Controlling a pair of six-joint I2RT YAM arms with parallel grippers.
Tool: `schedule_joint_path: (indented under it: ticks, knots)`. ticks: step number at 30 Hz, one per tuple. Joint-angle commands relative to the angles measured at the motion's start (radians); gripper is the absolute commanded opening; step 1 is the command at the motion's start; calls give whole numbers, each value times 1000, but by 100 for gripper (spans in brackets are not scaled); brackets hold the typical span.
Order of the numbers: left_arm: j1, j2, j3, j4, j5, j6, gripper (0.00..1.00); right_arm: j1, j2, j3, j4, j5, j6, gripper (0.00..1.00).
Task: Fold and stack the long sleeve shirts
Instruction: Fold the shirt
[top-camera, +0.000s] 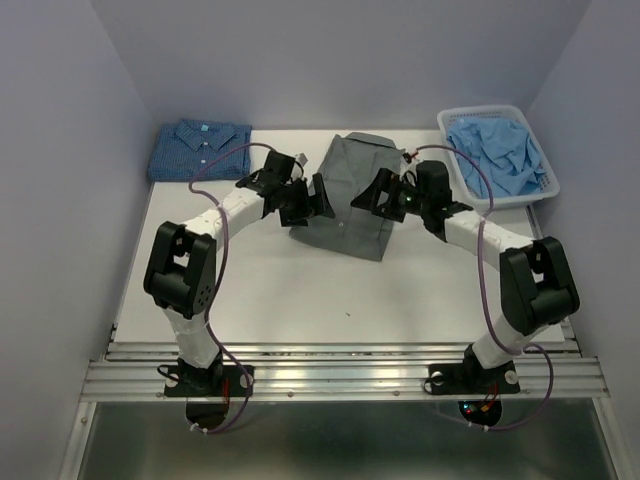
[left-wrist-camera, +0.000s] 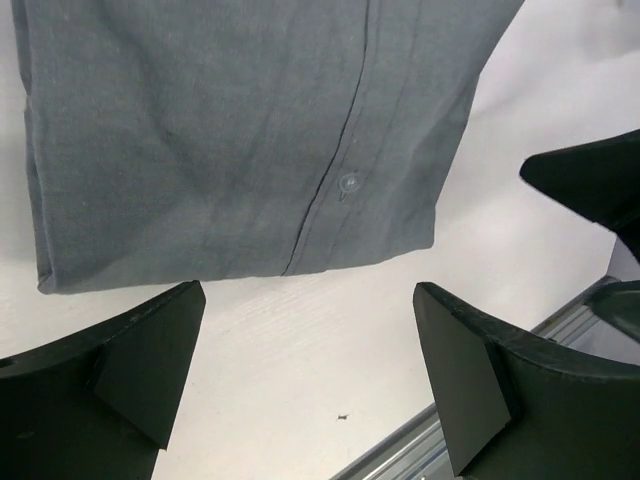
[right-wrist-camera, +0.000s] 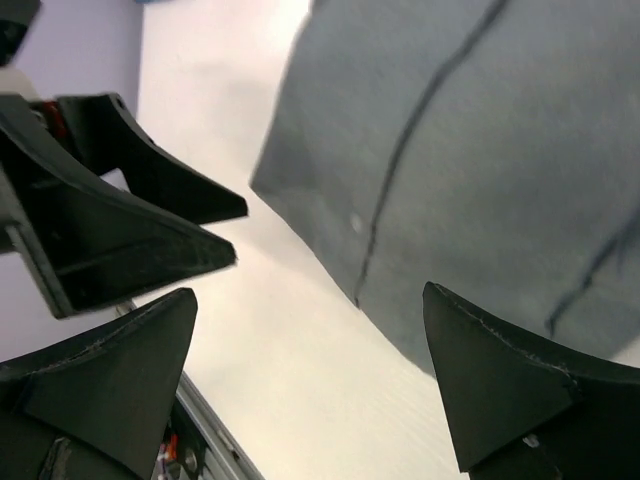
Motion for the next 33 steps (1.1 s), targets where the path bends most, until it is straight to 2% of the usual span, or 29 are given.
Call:
schedule_joint_path:
  ticks: [1,6,9,14,19,23,27,33]
  knots:
    - [12,-11,74,9,-28,14,99,3,57,138,55,-17,-30,100]
    - [39,85,152,11,-20,20,99,3,241,339,93,-95,9,100]
    - [53,145,195,11,10,23,99,13,338,398,104,-127,38,100]
    - [61,205,218,9,41,35,99,2,445,409,104,-57,39,100]
    - [94,239,154,11,43,50,99,-47,516,395,74,2,6,100]
    - [119,256,123,12,49,69,99,-72,502,299,9,54,-69,100]
    - [122,267,138,9,50,76,99,-72,450,187,23,14,-74,100]
    - [134,290,250,-40,3,101,99,55,307,-44,95,75,-5,100]
